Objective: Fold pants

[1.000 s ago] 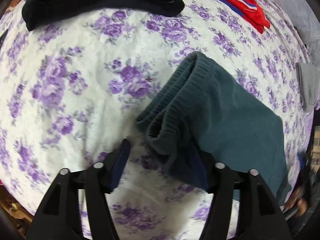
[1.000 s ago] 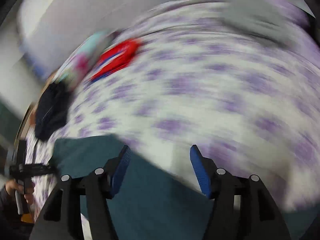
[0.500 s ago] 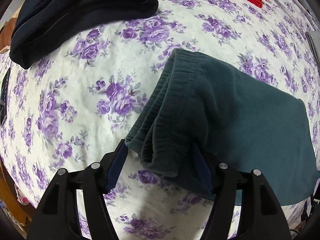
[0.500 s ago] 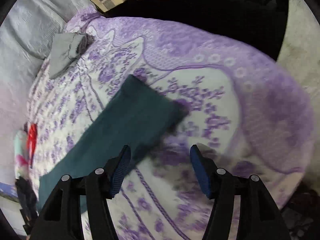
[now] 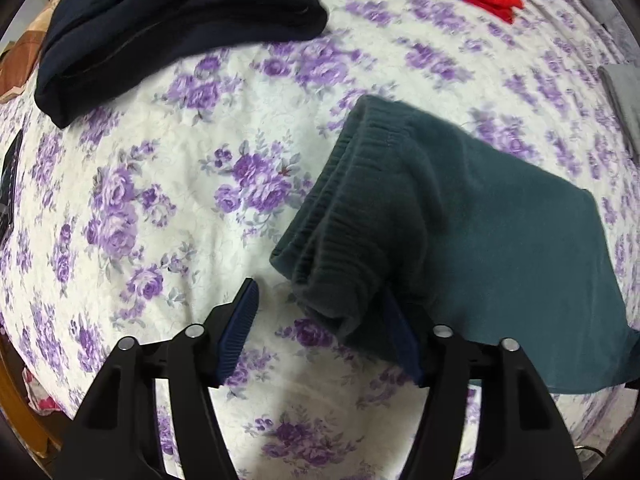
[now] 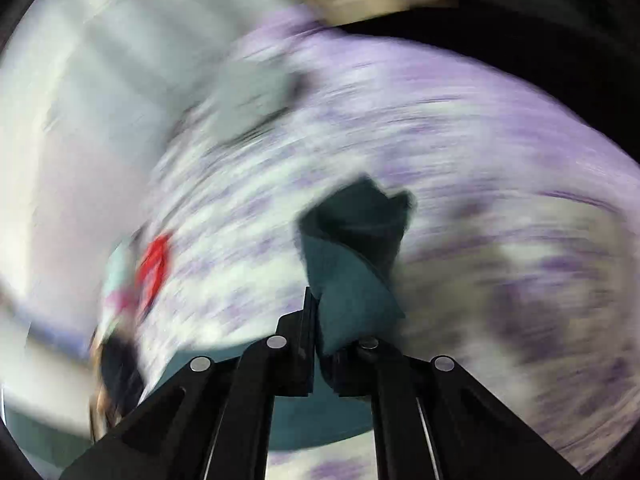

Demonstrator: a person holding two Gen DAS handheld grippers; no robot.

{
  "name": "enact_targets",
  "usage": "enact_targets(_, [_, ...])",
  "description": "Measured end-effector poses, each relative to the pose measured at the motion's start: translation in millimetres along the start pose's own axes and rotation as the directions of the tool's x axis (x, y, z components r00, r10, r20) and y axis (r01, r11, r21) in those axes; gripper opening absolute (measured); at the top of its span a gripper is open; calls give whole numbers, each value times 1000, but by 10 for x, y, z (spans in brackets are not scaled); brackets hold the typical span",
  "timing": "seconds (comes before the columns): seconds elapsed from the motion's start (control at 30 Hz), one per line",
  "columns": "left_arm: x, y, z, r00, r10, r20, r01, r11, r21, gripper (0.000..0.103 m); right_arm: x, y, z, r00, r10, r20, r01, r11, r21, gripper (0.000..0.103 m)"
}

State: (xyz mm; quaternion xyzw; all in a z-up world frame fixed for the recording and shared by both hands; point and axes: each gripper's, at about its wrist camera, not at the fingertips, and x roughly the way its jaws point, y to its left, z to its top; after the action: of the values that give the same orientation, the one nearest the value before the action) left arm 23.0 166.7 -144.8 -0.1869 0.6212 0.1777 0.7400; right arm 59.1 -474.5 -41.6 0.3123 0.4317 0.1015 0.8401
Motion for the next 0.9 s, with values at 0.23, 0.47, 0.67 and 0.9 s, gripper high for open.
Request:
enact_targets(0.23, [-289,29,-106,997,-45,65,42,998,42,58,1342,1544,-1028,903,152,-401,-270,928,-256,10])
enact_targets(0.47, [-402,167,-257,996,-49,77,47,999,26,59,1863,2025,-1583,815,61,-576,-334,862,-380,57])
enact_targets(0.67, [-357,218,-236,995,-73,71,75,997,-33,59,1184,1470,-827,933,35,-357,-174,914,-366,51])
enact_targets(0.9, [-225,143,-227,999,-31,27,32,999,-20,59,1410,761,-772,932,-217,-290,76,900,-429,17])
